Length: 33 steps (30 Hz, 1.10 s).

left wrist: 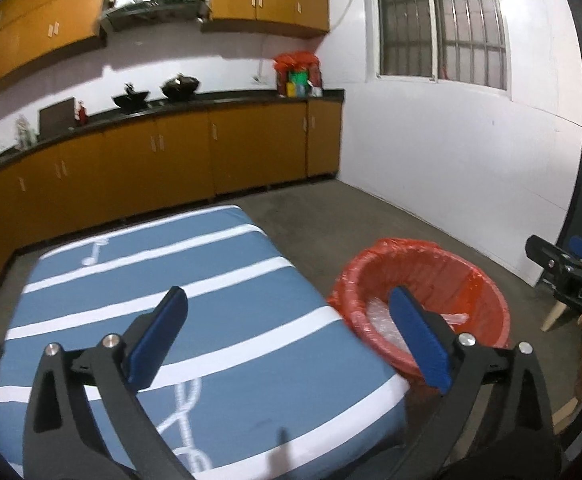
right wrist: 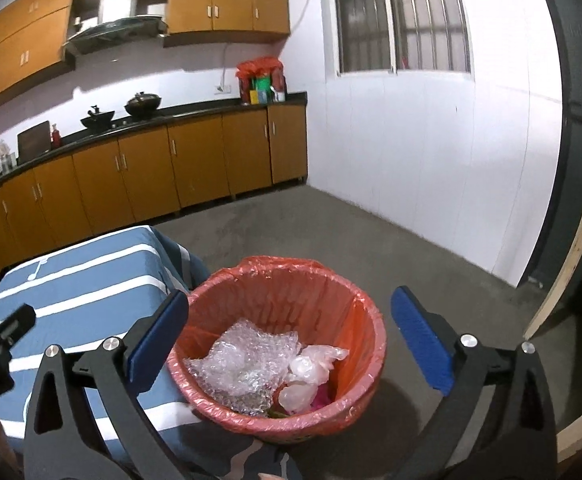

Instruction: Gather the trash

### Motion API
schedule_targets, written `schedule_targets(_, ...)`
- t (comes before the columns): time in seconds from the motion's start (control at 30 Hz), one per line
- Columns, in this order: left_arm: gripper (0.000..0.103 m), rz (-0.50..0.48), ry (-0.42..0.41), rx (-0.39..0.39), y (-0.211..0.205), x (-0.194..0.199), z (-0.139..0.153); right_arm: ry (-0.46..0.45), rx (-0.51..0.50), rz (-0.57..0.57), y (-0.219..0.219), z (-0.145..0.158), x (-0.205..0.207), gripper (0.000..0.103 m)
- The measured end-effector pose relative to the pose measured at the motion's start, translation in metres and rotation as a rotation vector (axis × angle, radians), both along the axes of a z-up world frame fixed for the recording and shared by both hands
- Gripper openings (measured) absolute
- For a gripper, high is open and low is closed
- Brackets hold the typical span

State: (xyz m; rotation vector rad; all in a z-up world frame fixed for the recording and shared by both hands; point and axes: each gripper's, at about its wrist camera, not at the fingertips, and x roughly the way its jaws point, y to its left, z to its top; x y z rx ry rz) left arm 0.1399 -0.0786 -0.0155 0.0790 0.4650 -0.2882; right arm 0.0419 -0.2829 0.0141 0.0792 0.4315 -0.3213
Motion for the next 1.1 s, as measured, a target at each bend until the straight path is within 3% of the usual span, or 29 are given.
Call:
schedule_targets(0.13, 0.099, 0.057, -0.021, 0.018, 0.017, -0.016, 0.004, -0.004, -0.050, 0.012, 0.018, 0.004, -0.010, 0.101)
schedule_targets(0.33, 0.099, 0.126, -0.042, 0.023, 0.039, -0.038, 0.008, -0.003, -0.041, 0.034, 0.032, 0.003, -0.020, 0.101)
schedule_targets(1.1, 0.099, 0.226, -0.053, -0.034, 0.081, -0.103, 0.006, -0.018, -0.049, 0.071, 0.073, -0.005, -0.067, 0.101)
